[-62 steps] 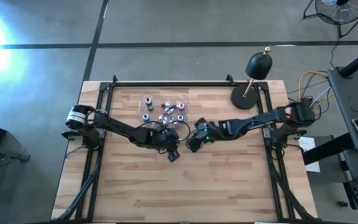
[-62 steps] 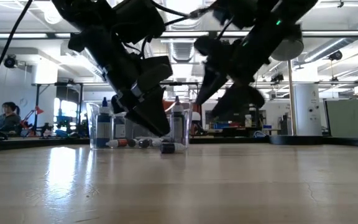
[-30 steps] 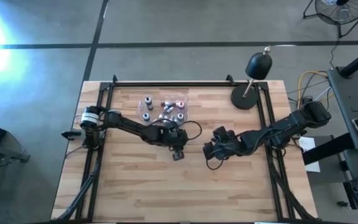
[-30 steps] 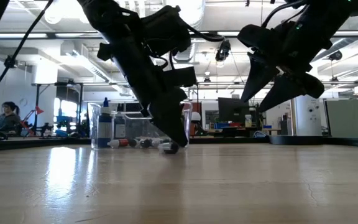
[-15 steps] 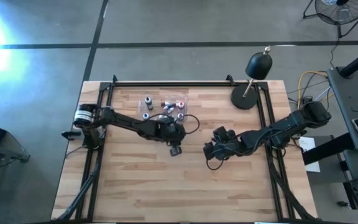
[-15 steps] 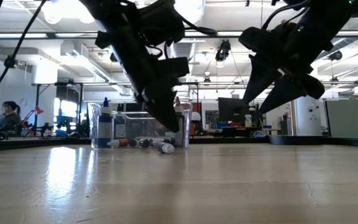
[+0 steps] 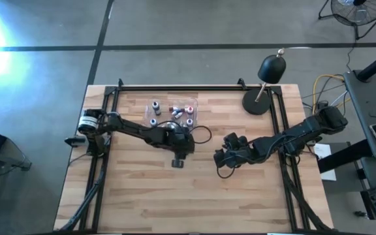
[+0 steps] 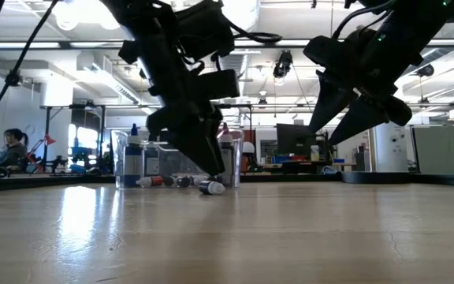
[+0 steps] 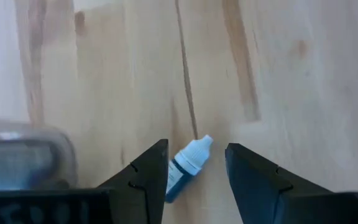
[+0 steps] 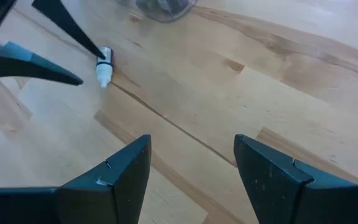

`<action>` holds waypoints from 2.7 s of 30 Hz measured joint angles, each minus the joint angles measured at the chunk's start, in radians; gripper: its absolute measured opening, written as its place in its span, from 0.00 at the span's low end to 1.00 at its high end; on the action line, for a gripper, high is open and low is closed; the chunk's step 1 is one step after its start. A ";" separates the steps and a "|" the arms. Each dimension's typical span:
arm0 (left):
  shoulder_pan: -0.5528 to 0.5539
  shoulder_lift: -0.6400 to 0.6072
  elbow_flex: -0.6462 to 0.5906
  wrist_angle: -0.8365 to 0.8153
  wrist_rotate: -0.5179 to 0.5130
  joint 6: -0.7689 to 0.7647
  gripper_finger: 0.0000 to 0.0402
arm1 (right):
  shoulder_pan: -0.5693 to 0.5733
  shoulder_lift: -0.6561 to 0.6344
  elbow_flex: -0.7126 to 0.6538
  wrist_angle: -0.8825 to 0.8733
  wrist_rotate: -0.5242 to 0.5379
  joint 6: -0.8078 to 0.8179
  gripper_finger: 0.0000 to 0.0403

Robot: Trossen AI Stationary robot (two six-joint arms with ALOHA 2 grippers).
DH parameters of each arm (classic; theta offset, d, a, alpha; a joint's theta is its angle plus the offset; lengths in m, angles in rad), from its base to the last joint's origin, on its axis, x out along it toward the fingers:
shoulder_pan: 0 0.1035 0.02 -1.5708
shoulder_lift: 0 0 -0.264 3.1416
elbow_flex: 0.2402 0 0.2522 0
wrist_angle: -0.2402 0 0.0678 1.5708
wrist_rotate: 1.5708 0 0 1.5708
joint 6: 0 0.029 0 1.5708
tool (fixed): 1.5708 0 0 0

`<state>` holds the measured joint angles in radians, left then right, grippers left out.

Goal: Pick & Place food coloring
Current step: Put the small violet food coloring bottle into the transparent bin

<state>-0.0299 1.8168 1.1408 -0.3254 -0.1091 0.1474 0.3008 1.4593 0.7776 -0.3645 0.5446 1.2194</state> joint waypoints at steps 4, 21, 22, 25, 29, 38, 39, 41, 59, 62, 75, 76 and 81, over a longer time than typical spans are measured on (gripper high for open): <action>0.003 0.003 0.000 0.002 0.000 0.166 0.34 | 0.000 0.000 0.000 -0.001 0.000 0.000 0.56; 0.004 0.062 -0.004 0.019 0.082 0.307 0.34 | -0.001 0.000 0.000 -0.006 0.006 0.016 0.56; 0.005 0.064 -0.003 0.019 0.082 0.304 0.34 | -0.001 0.000 -0.001 -0.006 0.007 0.019 0.56; 0.006 0.064 -0.002 -0.001 0.074 0.300 0.34 | -0.001 0.000 -0.002 -0.006 0.006 0.035 0.56; 0.005 0.054 0.023 -0.075 -0.010 0.195 0.34 | -0.001 0.000 -0.002 -0.006 0.006 0.036 0.56; 0.014 -0.024 0.075 -0.224 -0.215 -0.321 0.34 | 0.000 0.000 -0.002 -0.014 0.010 0.042 0.56; 0.019 -0.024 0.074 -0.225 -0.197 -0.385 0.34 | 0.000 0.001 -0.002 -0.017 0.010 0.041 0.56; 0.032 -0.024 0.074 -0.260 -0.139 -0.533 0.34 | 0.000 0.002 -0.005 -0.026 0.009 0.042 0.56; -0.001 -0.022 -0.044 -0.007 -0.072 0.001 0.34 | 0.000 0.002 -0.008 -0.025 0.009 0.035 0.56; 0.003 -0.022 -0.048 -0.015 -0.072 -0.067 0.34 | 0.000 0.002 -0.009 -0.026 0.008 0.035 0.56; -0.006 -0.033 -0.050 -0.017 -0.033 0.197 0.34 | -0.001 0.002 -0.033 -0.028 0.008 0.042 0.56; -0.005 -0.028 -0.050 -0.015 -0.033 0.228 0.34 | -0.001 0.002 -0.034 -0.027 0.008 0.045 0.56; -0.002 -0.013 -0.052 -0.019 -0.029 0.350 0.34 | -0.001 0.002 -0.035 -0.026 0.008 0.050 0.56</action>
<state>-0.0322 1.8034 1.0885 -0.3442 -0.1378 0.4975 0.3000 1.4612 0.7422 -0.3901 0.5529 1.2690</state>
